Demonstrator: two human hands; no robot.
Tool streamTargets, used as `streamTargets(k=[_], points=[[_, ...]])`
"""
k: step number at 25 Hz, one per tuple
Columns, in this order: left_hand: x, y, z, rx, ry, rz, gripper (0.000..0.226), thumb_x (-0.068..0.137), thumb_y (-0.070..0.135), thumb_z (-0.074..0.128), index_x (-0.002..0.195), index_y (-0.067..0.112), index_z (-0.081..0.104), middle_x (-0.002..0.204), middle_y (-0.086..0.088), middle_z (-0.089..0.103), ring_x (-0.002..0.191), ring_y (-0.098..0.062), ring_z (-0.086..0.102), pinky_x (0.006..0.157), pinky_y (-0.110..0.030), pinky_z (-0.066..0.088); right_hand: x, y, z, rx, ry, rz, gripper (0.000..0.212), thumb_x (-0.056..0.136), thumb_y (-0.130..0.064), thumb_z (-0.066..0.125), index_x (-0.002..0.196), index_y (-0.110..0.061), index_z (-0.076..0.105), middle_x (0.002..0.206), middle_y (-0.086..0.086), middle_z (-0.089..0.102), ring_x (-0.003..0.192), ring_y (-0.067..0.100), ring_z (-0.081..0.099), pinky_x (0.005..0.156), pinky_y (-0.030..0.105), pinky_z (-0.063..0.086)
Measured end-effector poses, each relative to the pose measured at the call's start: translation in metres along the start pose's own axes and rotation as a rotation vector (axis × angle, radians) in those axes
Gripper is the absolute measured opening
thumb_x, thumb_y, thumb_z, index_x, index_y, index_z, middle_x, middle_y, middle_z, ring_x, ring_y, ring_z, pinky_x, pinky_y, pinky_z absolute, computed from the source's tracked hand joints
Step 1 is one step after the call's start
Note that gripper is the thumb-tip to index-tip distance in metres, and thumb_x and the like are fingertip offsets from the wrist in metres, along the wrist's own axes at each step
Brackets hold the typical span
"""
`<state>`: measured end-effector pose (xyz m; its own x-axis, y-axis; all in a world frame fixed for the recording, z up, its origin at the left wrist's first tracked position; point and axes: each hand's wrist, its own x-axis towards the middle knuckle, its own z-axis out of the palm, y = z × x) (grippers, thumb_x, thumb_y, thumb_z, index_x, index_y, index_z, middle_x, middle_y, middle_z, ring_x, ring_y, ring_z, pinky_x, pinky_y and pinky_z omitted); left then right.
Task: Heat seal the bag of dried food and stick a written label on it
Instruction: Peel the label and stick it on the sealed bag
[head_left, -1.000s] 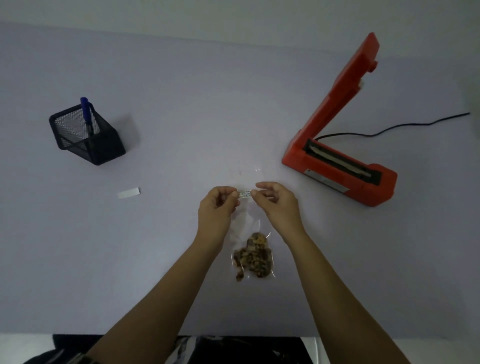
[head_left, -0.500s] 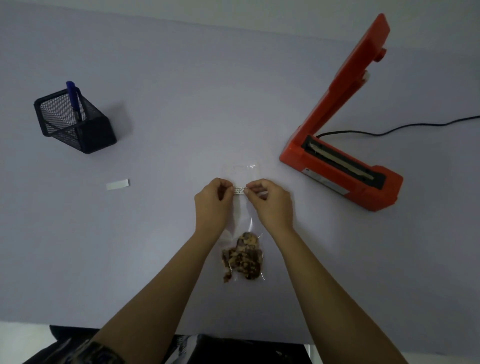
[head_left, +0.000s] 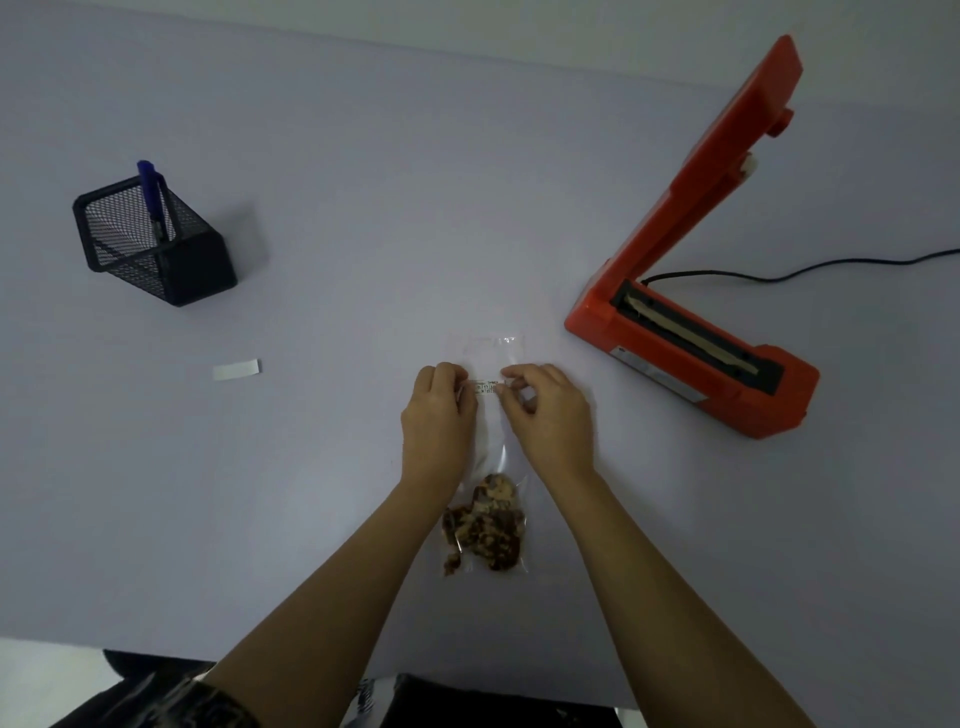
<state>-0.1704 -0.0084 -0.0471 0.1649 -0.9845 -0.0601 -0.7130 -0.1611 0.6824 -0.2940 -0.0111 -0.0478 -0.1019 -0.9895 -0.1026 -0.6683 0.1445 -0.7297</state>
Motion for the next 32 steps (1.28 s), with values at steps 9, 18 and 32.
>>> streamTargets(k=[9,18,32], points=[[0.003,-0.043,-0.002,0.328,-0.055,0.576,0.028,0.090,0.020,0.053,0.109,0.004,0.065,0.095,-0.018,0.063,0.078,-0.032,0.059,0.064,-0.034,0.051,-0.005,0.029,-0.006,-0.418,0.045,-0.439,0.030,0.088,-0.029,0.057,0.118,-0.028,0.060,0.101,-0.006,0.067,0.090,0.016,0.055,0.074,0.031,0.046],[0.004,-0.053,-0.009,0.511,0.019,0.542,0.033,0.087,0.045,0.053,0.112,0.028,0.066,0.107,0.000,0.066,0.084,-0.023,0.057,0.067,-0.033,0.036,-0.007,0.038,-0.005,-0.542,0.005,-0.511,0.034,0.090,-0.034,0.048,0.123,-0.032,0.056,0.105,-0.006,0.065,0.094,0.018,0.051,0.073,0.035,0.040],[0.000,-0.056,-0.004,0.594,0.100,0.638,0.028,0.089,0.043,0.055,0.110,0.030,0.067,0.104,0.001,0.068,0.077,-0.023,0.058,0.063,-0.033,0.033,-0.011,0.037,-0.003,-0.616,0.015,-0.519,0.037,0.090,-0.035,0.048,0.127,-0.031,0.052,0.102,-0.006,0.065,0.089,0.019,0.053,0.070,0.035,0.040]])
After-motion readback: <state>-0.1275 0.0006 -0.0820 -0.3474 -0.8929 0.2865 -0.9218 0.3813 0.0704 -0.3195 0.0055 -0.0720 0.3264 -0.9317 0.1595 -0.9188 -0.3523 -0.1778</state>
